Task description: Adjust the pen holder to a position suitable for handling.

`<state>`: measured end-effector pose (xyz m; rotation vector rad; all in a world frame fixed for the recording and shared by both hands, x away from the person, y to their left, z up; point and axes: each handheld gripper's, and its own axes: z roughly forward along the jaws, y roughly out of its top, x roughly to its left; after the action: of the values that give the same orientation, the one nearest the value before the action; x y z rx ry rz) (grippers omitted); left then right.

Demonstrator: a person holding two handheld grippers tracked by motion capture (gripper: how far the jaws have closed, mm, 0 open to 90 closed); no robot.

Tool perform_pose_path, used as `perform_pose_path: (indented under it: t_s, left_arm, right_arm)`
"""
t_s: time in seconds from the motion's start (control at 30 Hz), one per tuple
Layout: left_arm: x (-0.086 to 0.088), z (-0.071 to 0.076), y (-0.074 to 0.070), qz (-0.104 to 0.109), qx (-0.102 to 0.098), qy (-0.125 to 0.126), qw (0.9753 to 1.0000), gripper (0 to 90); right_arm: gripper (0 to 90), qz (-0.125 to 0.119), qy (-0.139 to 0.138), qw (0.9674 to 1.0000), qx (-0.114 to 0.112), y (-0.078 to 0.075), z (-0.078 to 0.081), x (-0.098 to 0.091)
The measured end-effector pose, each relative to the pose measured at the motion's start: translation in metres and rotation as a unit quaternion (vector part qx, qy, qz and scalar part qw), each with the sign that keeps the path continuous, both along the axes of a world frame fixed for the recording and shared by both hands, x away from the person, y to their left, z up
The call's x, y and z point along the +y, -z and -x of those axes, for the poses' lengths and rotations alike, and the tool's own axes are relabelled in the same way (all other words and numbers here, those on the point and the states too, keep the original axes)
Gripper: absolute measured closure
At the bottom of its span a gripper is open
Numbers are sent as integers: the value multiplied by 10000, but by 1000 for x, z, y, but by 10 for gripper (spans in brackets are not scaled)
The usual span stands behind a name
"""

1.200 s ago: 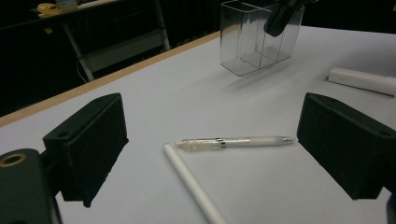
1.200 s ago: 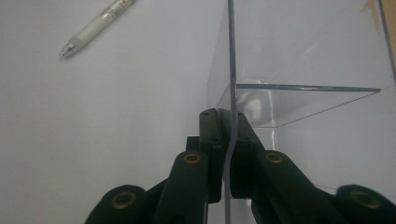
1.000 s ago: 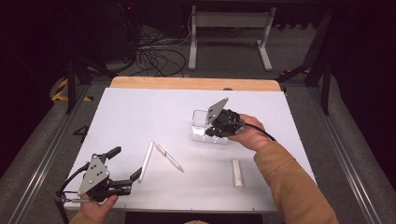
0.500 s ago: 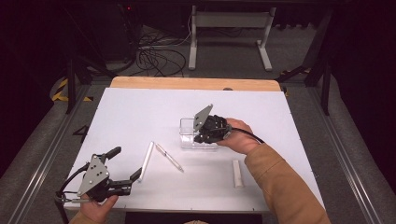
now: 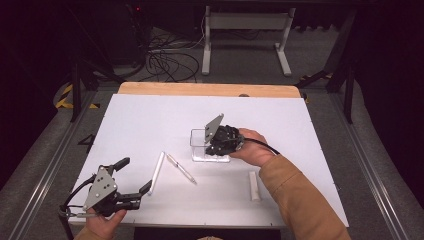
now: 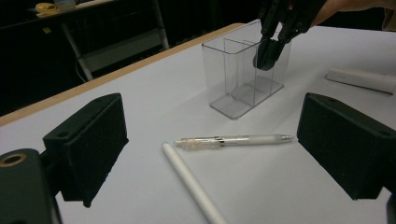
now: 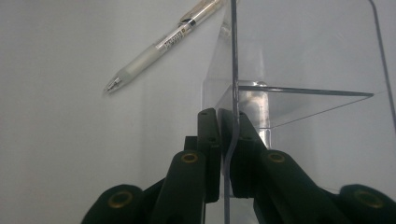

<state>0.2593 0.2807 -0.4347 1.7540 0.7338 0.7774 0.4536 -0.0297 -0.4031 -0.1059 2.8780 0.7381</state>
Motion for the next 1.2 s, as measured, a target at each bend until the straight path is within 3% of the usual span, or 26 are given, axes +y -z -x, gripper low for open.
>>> perform_pose_path:
  t_s: [0.57,1.2]
  left_arm:
    - [0,0,0,7,11,6,10000,90]
    - [0,1,0,2,11,8,10000,90]
  right_arm:
    - [851,-26,-123,9999,48,0,1,-2]
    - [844,-67,19,9999,73,1,0,-2]
